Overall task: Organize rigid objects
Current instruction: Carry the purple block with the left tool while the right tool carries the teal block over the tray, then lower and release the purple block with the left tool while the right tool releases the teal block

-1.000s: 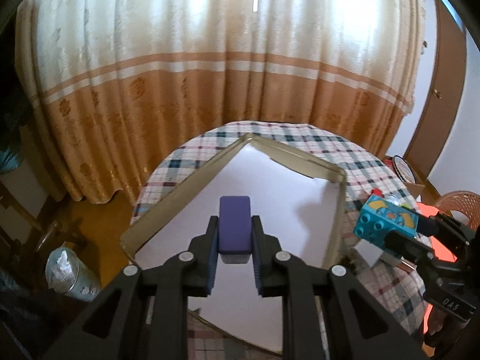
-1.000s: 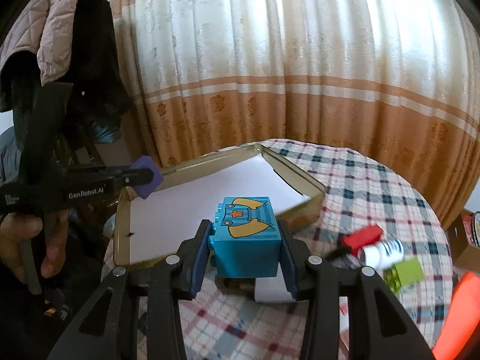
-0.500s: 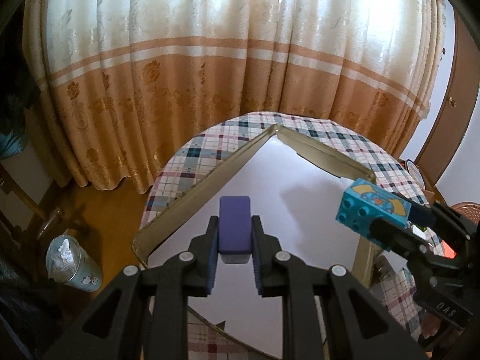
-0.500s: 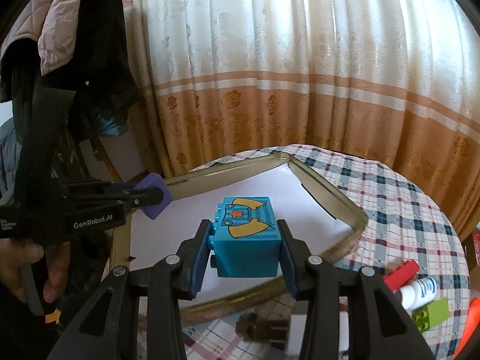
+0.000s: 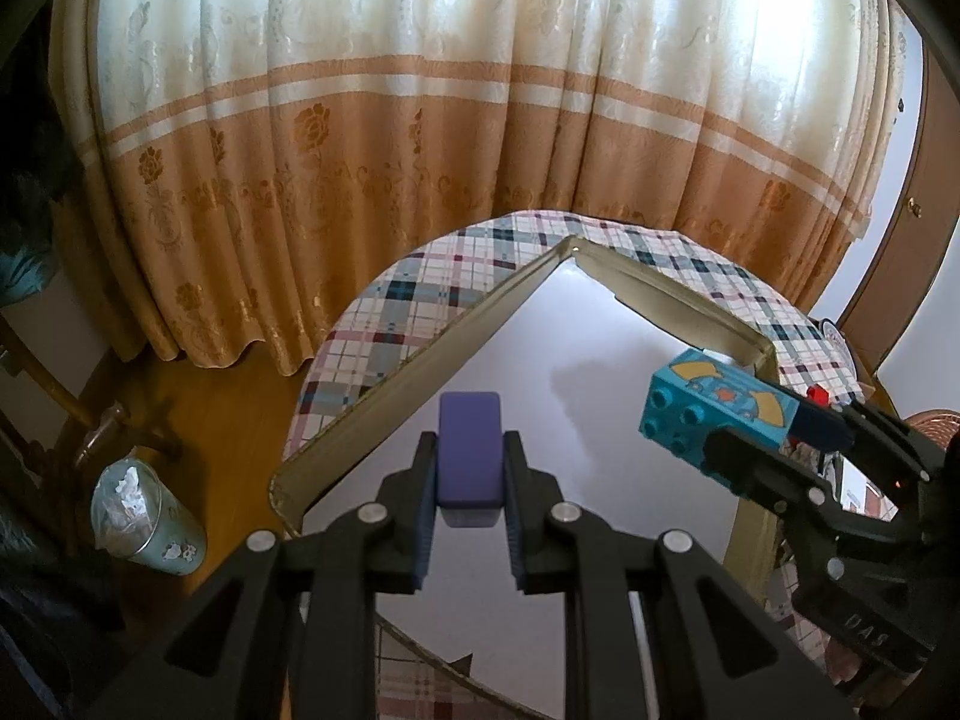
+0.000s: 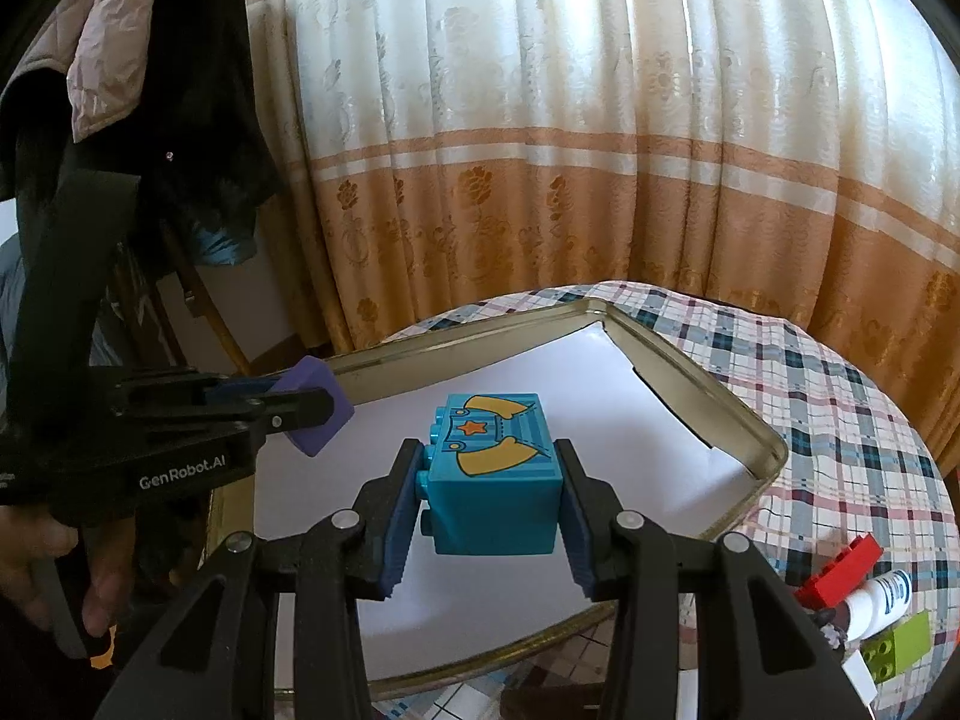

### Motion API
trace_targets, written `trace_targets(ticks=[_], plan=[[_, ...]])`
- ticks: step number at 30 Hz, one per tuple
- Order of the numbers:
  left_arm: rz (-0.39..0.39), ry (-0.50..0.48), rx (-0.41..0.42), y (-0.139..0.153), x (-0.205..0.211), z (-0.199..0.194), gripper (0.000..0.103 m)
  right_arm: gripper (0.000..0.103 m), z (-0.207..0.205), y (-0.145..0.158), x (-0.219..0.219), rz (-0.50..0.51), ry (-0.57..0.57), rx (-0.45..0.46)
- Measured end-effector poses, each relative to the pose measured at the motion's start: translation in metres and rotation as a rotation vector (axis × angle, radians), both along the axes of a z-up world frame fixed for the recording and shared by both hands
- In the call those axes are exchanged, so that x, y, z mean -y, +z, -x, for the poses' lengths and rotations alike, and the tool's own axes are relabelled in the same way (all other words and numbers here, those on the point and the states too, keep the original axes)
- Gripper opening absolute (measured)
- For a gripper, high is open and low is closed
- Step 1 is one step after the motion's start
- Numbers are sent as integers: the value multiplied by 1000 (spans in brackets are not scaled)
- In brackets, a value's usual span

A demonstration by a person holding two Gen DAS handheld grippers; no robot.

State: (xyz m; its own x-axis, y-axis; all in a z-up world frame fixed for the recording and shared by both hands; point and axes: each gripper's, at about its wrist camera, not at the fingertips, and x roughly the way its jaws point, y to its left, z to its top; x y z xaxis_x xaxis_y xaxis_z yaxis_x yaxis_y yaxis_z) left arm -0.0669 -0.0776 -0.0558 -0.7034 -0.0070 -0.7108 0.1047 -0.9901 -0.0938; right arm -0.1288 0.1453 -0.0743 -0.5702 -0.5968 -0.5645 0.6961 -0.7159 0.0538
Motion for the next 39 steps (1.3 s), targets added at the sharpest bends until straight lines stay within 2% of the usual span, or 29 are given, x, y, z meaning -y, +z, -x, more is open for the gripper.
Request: trace_targets(ticks=[39], plan=[[16, 27, 55, -20, 15, 16, 18, 45, 15, -26, 31, -65, 18, 50]])
